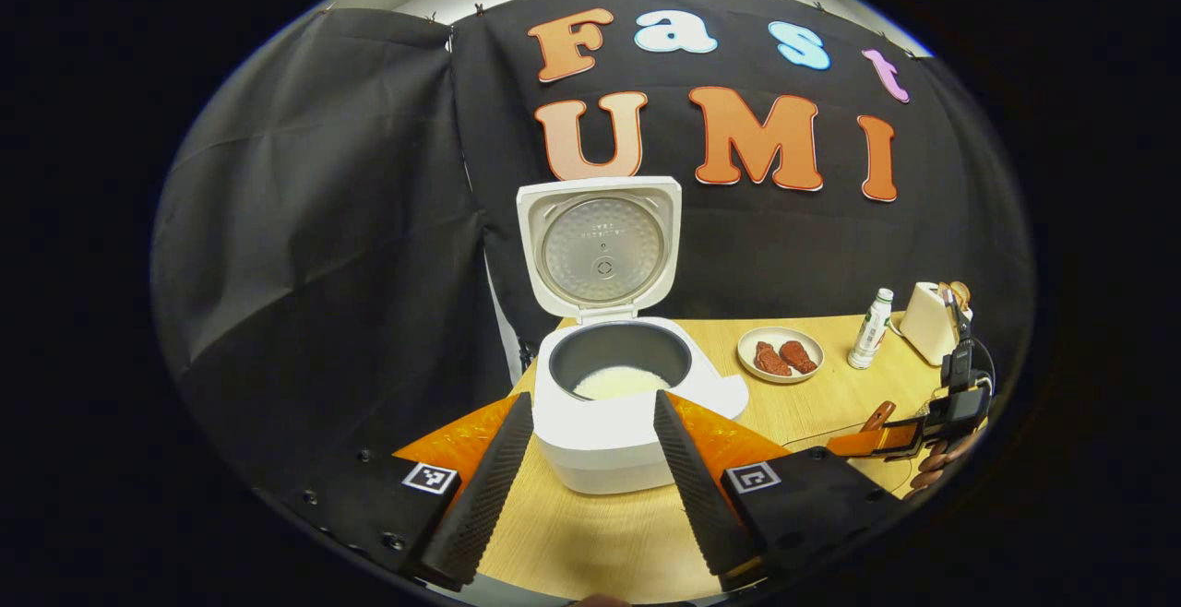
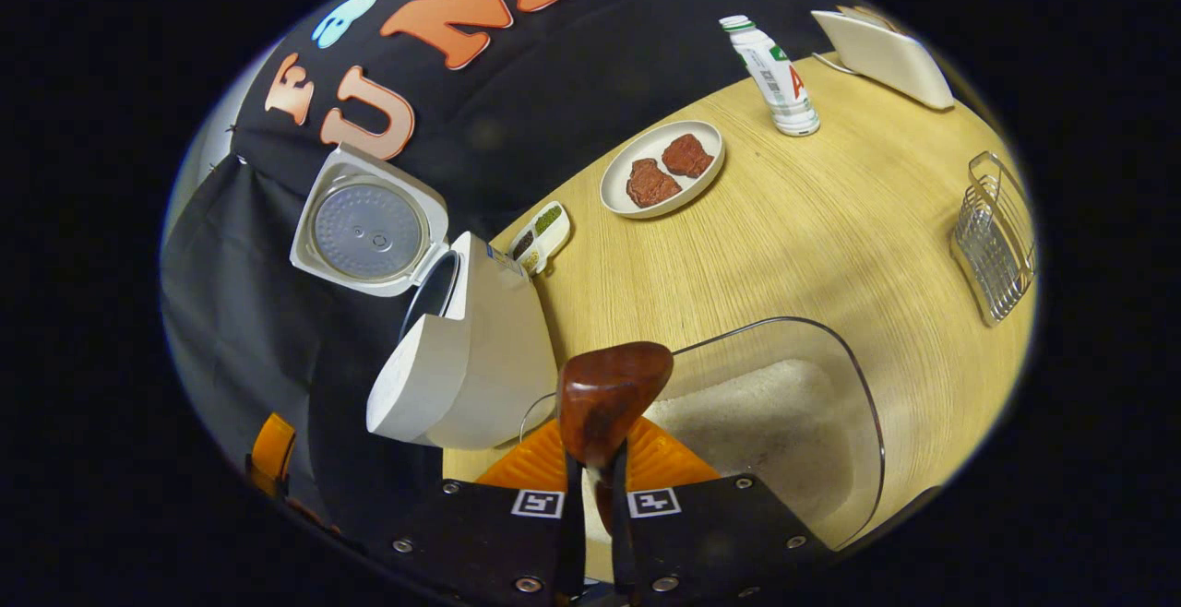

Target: Close the left gripper, press the button to open the rice cooker; take a wooden spoon from the chopstick holder with the right hand, scoop a spoonful of rice and pour it into the rice cooker, then put the wooden spoon back into the chopstick holder.

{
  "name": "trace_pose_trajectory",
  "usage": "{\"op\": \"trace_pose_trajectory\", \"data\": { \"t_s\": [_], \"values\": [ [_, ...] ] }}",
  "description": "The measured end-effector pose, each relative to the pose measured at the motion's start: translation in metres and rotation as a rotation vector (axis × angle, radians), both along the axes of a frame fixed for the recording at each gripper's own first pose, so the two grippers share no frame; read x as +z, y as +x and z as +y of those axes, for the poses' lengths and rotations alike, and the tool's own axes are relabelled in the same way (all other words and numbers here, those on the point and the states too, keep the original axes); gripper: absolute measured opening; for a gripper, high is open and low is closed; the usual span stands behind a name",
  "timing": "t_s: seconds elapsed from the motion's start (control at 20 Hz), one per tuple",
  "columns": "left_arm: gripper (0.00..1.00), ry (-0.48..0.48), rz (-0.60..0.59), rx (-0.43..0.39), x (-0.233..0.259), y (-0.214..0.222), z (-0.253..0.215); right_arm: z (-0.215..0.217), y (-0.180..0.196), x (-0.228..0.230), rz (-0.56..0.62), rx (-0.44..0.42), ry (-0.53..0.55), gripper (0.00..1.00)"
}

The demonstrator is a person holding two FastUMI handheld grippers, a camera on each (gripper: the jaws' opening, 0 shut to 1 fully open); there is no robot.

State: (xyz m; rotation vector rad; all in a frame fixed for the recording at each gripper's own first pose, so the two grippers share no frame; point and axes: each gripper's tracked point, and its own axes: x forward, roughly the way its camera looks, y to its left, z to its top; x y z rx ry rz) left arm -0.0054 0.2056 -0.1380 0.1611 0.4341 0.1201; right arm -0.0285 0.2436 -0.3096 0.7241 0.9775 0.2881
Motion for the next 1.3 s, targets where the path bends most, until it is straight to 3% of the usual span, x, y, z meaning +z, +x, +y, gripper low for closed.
{"op": "trace_pose_trajectory", "data": {
  "t_s": [0.25,0.8,1.05,1.1,1.15,1.3],
  "values": [
    [0.9,0.002,0.001,-0.011,-0.002,0.005,-0.014,-0.021,0.003,0.008,0.046,-0.067,0.166,0.11],
    [0.9,-0.024,-0.027,-0.043,0.003,0.021,-0.049,-0.076,0.029,0.049,0.048,-0.225,0.419,0.11],
    [0.9,-0.042,-0.042,-0.024,0.005,0.024,-0.046,-0.076,0.048,0.082,0.061,-0.295,0.593,0.11],
    [0.9,-0.044,-0.045,-0.017,0.004,0.024,-0.043,-0.075,0.053,0.087,0.064,-0.304,0.621,0.06],
    [0.9,-0.046,-0.048,-0.01,0.005,0.023,-0.039,-0.073,0.056,0.094,0.064,-0.313,0.643,0.11],
    [0.9,-0.042,-0.058,0.016,0.006,0.022,-0.025,-0.062,0.071,0.111,0.063,-0.321,0.689,0.11]
  ]
}}
